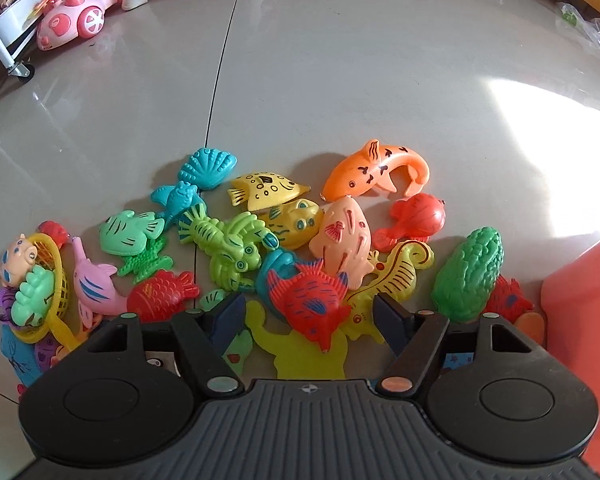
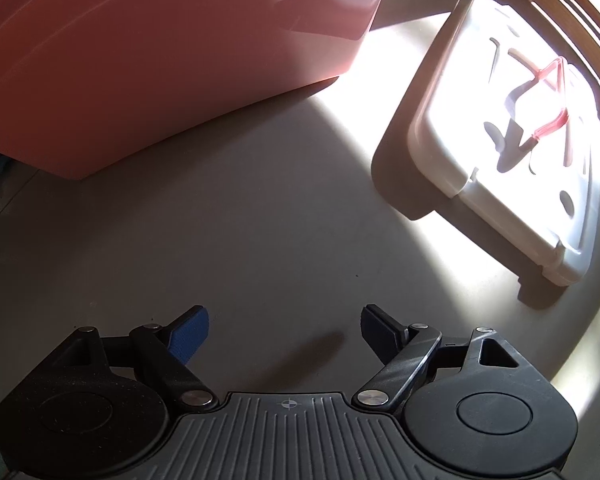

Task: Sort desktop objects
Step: 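Lower the left gripper onto the red fish toy and close it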

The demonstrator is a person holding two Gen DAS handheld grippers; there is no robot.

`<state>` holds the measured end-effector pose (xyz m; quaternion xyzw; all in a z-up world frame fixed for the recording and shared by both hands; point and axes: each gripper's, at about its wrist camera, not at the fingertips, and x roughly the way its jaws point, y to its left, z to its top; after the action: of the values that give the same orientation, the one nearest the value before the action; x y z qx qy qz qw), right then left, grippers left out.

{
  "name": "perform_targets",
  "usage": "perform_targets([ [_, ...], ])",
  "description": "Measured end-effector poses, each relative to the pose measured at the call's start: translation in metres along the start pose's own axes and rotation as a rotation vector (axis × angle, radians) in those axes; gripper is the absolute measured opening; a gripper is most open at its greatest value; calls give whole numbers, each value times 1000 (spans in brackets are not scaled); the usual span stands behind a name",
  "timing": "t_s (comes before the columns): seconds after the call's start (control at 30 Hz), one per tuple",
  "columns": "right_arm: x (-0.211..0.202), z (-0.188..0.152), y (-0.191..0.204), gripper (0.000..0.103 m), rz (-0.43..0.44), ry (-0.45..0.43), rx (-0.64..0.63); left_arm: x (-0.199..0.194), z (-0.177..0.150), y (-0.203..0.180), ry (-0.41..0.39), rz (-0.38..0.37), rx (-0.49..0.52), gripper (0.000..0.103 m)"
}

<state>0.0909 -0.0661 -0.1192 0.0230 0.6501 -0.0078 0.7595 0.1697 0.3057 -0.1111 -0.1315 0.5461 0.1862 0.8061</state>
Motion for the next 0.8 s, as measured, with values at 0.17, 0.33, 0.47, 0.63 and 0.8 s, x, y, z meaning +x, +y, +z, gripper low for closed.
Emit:
perform_targets([
  [0.17,1,2,-1,85,0,-1,0,-1,-1,3,-11,-21,-43,62],
  [0.33,0,4,-3,85,0,-4,5,-6,-3,-1,-8,-35,-27,42],
  [0.47,-2,5,-3,85,7,-14,5,-9,-7,-4,-3,-39,-26,39],
  [0.63,-5,6,-6,85,10,-23,10,-20,-10,-7,-21,-55,-21,33],
  [0.8,-7,9,-11,85,6,-38,22,-26,-11,-8,-23,-60,-23,32],
])
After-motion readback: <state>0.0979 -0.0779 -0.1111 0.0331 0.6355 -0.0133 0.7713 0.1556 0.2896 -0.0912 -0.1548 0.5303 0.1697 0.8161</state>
